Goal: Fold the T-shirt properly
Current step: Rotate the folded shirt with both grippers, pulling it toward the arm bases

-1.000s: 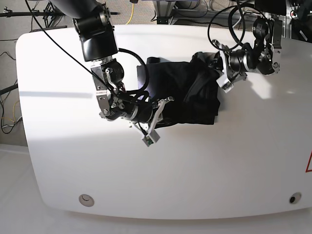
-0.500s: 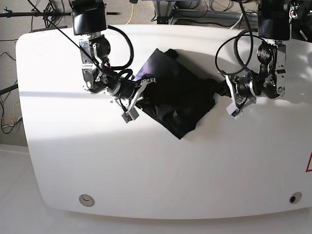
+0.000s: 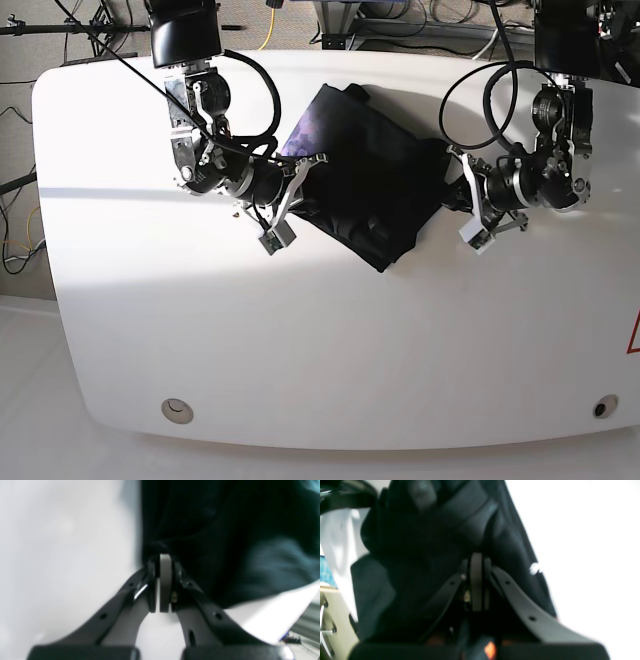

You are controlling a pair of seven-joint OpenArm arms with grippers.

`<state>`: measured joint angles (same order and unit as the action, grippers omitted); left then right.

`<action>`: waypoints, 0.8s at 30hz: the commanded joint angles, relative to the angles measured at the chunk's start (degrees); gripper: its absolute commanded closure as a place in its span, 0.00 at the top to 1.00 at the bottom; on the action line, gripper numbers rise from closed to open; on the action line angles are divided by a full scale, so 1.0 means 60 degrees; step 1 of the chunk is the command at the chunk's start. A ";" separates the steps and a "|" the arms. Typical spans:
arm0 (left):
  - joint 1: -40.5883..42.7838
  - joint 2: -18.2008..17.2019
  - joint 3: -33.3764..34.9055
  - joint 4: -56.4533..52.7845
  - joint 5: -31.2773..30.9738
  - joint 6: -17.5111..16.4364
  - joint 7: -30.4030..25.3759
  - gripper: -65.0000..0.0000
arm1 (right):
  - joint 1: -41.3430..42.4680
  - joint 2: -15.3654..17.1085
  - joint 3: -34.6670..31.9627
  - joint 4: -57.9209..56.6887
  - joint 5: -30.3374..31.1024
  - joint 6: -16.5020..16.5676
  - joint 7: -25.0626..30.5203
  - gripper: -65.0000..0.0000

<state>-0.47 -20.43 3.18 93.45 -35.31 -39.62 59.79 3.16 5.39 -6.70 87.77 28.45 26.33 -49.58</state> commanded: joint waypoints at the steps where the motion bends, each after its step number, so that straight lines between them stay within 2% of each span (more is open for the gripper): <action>1: -0.0017 0.0067 0.0209 0.0339 -0.0150 -0.0064 -0.0108 0.01 | 0.0266 0.0042 0.0042 -0.0050 0.0122 0.0040 0.0326 0.00; 5: -0.0005 0.0104 0.0361 0.0245 -0.0147 -0.0064 -0.0057 0.01 | 0.0385 0.0047 0.0041 -0.0277 0.0111 0.0062 0.0551 0.00; 7: -0.0201 0.0085 0.0190 -0.0292 -0.0244 -0.0064 0.0060 0.01 | 0.0502 0.0002 0.0009 -0.0633 -0.0053 0.0087 0.1036 0.00; 17: -0.0531 0.0131 -0.0109 -0.1438 -0.0271 -0.0064 0.0075 0.01 | 0.0678 -0.0006 -0.0046 -0.1308 -0.0374 0.0090 0.2210 0.00; 24: -0.0082 0.0094 -0.0520 -0.0897 -0.0284 -0.0064 0.0237 0.01 | 0.1228 -0.0023 0.0036 -0.1527 -0.0239 0.0090 0.1464 0.00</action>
<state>-0.43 -19.07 1.15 85.93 -36.40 -39.92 61.65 8.84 5.26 -6.83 76.73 26.24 26.59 -40.69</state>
